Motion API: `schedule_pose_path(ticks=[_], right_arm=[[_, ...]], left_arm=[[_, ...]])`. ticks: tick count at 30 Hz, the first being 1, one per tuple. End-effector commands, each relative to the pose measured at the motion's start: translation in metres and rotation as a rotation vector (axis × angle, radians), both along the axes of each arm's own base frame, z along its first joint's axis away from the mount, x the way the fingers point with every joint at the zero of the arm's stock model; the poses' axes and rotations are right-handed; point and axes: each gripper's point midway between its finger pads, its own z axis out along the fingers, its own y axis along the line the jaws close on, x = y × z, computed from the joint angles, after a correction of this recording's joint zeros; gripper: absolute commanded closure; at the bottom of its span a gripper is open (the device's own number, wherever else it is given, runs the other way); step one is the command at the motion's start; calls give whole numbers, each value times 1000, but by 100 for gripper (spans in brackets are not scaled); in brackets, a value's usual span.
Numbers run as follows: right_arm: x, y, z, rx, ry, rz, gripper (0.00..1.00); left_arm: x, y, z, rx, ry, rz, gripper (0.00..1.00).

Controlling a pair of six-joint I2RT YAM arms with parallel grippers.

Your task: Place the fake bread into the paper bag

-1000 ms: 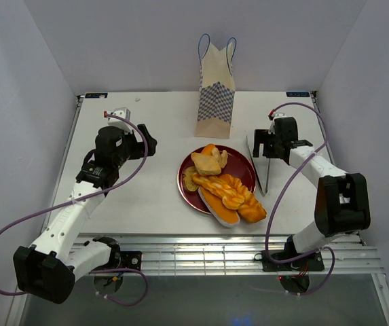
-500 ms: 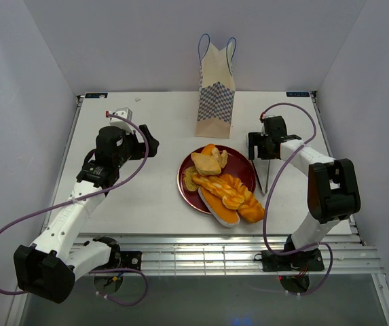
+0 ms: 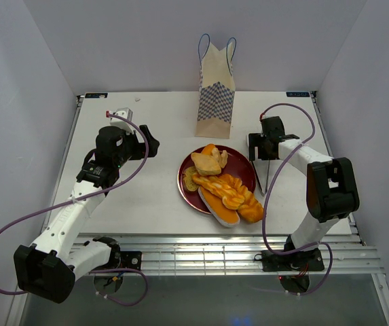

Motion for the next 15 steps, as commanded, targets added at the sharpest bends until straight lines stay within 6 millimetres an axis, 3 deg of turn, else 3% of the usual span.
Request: schedule_pose_path(ticks=[1, 15], right_arm=[[3, 1, 4, 0, -22, -21, 10], [3, 0, 26, 28, -92, -55, 10]], left_arm=[[2, -4, 18, -24, -40, -13, 2], [1, -5, 18, -28, -40, -20, 2]])
